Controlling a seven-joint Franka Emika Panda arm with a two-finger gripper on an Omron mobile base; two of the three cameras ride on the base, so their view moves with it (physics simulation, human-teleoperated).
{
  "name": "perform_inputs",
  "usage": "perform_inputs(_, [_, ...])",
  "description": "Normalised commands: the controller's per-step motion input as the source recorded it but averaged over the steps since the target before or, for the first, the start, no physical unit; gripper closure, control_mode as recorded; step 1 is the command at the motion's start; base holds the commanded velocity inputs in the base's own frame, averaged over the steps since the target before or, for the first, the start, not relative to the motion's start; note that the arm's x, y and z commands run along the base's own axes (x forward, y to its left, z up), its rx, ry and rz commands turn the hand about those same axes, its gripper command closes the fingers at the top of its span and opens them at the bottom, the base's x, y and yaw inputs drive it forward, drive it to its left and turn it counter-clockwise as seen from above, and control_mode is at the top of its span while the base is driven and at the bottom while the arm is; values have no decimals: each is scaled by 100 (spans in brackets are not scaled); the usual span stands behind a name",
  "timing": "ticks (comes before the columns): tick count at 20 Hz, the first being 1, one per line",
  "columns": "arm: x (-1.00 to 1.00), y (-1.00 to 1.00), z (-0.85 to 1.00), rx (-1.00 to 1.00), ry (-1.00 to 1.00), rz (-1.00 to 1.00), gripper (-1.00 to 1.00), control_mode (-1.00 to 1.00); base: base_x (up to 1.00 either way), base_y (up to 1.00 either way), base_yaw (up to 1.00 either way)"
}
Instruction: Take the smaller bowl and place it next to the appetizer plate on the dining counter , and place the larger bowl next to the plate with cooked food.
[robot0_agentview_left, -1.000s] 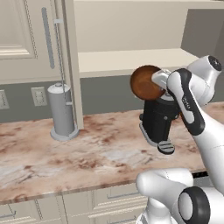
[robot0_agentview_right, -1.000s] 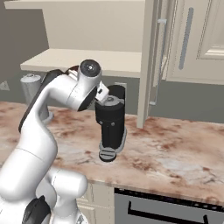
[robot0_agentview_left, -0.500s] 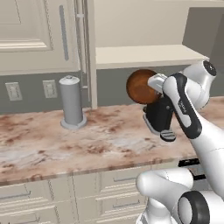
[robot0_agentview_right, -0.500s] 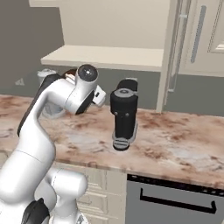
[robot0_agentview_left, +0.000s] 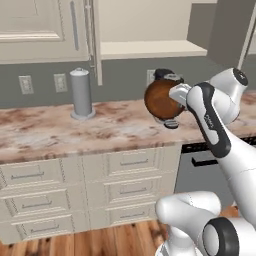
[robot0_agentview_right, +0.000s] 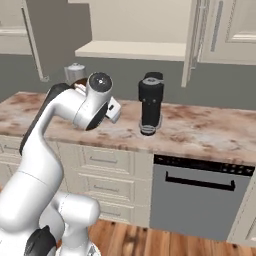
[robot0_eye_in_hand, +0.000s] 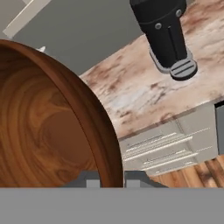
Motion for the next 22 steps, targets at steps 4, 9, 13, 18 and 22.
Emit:
perform_inputs(4, [0,0,0,0,0,0,100,100,-56,43,-9])
perform_inputs(9, [0,0,0,0,0,0,100,100,-53,49,-17])
perform_inputs(13, [0,0,0,0,0,0,100,100,-21,84,-19])
perform_inputs(18, [0,0,0,0,0,0,100,100,-11,99,-19])
perform_inputs(22, [0,0,0,0,0,0,100,100,-47,71,-19])
